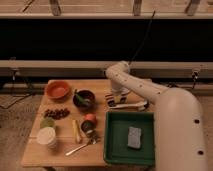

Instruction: Place eraser in metal cup

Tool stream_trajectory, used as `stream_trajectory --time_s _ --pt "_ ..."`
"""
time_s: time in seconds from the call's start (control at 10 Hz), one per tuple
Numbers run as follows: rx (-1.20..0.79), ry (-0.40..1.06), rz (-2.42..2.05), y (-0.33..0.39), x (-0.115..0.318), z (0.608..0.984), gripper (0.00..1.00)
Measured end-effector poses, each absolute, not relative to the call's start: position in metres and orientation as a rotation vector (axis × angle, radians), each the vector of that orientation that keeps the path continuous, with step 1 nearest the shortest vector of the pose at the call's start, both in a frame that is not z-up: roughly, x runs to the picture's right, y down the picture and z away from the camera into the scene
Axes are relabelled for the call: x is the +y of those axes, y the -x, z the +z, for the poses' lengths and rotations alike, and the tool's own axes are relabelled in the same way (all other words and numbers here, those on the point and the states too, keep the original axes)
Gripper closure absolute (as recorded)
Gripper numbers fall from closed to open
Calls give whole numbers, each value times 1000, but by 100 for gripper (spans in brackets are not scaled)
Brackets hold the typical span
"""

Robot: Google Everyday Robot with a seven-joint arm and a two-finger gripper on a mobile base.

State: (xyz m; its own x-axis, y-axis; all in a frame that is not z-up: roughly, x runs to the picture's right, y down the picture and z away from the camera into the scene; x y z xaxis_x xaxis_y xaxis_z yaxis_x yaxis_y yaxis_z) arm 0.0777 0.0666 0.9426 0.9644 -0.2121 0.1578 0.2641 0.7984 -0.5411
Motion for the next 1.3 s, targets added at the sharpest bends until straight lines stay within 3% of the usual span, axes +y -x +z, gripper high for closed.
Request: stream_trajectory --time_s 0.2,0.6,0.9,1.3 --pt "-85 573 -260 -86 58 928 100" --pt "-146 535 -284 -89 36 852 100" --pt "-204 525 -368 -68 60 797 100" --pt "-286 517 -563 19 108 739 100"
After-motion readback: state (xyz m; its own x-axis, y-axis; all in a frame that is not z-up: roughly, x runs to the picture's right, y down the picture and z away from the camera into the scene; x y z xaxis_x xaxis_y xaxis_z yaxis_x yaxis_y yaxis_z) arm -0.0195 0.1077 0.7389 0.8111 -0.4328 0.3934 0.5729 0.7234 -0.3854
